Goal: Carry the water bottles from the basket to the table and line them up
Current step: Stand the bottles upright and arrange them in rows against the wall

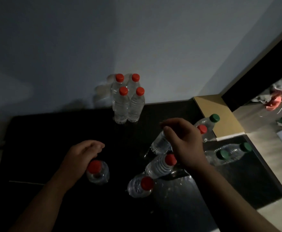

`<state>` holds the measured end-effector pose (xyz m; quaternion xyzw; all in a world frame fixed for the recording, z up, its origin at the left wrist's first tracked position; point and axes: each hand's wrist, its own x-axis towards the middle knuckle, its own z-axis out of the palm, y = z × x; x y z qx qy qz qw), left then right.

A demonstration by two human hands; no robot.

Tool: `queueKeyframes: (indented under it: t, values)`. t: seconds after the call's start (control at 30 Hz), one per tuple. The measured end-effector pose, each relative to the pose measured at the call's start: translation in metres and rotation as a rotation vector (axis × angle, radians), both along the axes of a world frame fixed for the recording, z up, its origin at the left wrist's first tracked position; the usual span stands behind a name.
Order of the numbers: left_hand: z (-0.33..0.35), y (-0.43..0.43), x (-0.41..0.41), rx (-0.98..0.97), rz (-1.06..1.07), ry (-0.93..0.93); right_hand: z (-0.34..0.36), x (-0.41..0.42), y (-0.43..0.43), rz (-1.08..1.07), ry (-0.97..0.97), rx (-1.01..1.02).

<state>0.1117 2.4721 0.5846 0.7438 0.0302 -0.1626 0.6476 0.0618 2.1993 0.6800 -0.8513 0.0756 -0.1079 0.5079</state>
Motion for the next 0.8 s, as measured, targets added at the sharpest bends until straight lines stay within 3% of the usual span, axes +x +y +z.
queueKeyframes:
  t: [0.1, 0.27, 0.43, 0.8]
  values:
    - [0.006, -0.001, -0.025, -0.028, -0.003, -0.071, -0.006, -0.032, 0.017, 0.026, -0.046, -0.087]
    - [-0.002, -0.007, -0.047, 0.171, -0.063, -0.153, -0.036, -0.073, 0.034, 0.127, -0.016, -0.141]
    - [-0.015, -0.008, -0.052, 0.176, 0.031, -0.043, -0.069, -0.088, 0.034, 0.261, 0.137, -0.175]
    - [-0.033, -0.012, -0.064, 0.419, 0.088, -0.054, -0.147, -0.088, 0.019, 0.340, 0.392, 0.085]
